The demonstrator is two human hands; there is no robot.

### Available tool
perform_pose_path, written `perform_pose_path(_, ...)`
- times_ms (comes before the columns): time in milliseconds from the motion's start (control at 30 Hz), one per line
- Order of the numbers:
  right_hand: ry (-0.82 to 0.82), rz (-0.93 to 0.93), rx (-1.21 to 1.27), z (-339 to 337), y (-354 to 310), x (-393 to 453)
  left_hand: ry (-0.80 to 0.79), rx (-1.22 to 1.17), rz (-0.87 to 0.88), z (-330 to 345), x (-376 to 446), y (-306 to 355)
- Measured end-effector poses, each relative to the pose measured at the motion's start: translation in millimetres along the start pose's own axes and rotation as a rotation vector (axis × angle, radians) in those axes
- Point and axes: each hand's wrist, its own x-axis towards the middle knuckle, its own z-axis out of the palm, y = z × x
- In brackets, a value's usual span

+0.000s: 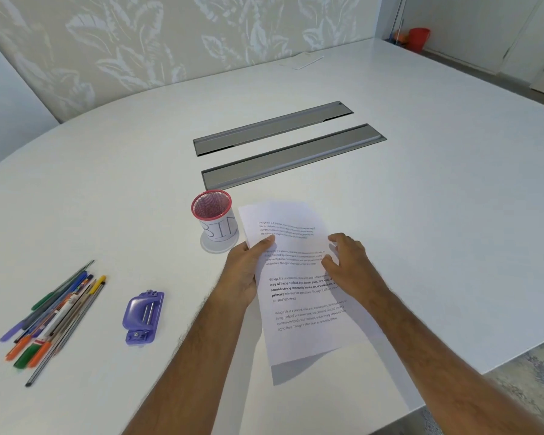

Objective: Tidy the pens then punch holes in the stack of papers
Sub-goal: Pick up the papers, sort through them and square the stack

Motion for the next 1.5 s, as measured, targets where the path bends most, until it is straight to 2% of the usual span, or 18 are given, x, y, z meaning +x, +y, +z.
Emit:
perform_pose_path(100, 0.005, -0.003, -0.003, 1.0, 0.9, -1.3, 0.059, 0.088, 0.06, -10.4, 1.6, -2.9)
perform_pose_path(300, 0.001, 0.02, 0.1, 3.4, 2.3, -2.6, 0.102, 0.528, 0.224, -21.0, -12.1, -15.4)
perform_pose_path(433, 0.085, 0.075, 0.202, 1.9, 6.4, 0.2, 0.101, 0.604, 0.347, -26.7, -27.2, -9.4)
perform_pose_path(567, 0.137, 0.144, 0.489, -0.1, 1.0, 0.1, 0.002, 0.589, 0.383, -41.3, -49.1, 7.1)
perform_pose_path(633, 0.065, 0.165, 0.698, -1.4, -6.3, -0.5, -0.053, 0.591, 0.394, -49.9, -60.1, 16.1)
perform_pose_path(700, -0.087, 0.142, 0.898, -0.7, -14.4, -1.7, -0.075, 0.553, 0.397, -58.5, -68.9, 23.8)
perform_pose_path(800, -0.315, 0.003, 1.075, 5.5, -30.1, -2.9, -0.053, 0.467, 0.405, -68.6, -78.5, 35.3)
perform_pose_path(900, -0.338, -0.1, 1.005, 9.9, -52.6, -2.1, -0.034, 0.44, 0.452, -74.5, -85.8, 47.8)
perform_pose_path(1100, -0.097, -0.234, 0.823, -1.5, -113.5, -2.0, -0.001, 0.428, 0.604, -73.6, -102.7, 86.9)
perform_pose_path(1333, 0.067, -0.435, 0.811, -24.7, -166.3, -4.6, -0.018, 0.452, 0.807, -67.1, -117.4, 136.6)
perform_pose_path(1433, 0.095, -0.458, 0.824, -21.6, -165.7, -5.7, -0.041, 0.455, 0.794, -74.3, -112.8, 137.6)
perform_pose_path(1500, 0.061, -0.406, 0.789, -8.5, -150.5, -4.7, -0.042, 0.443, 0.713, -79.7, -106.5, 125.4)
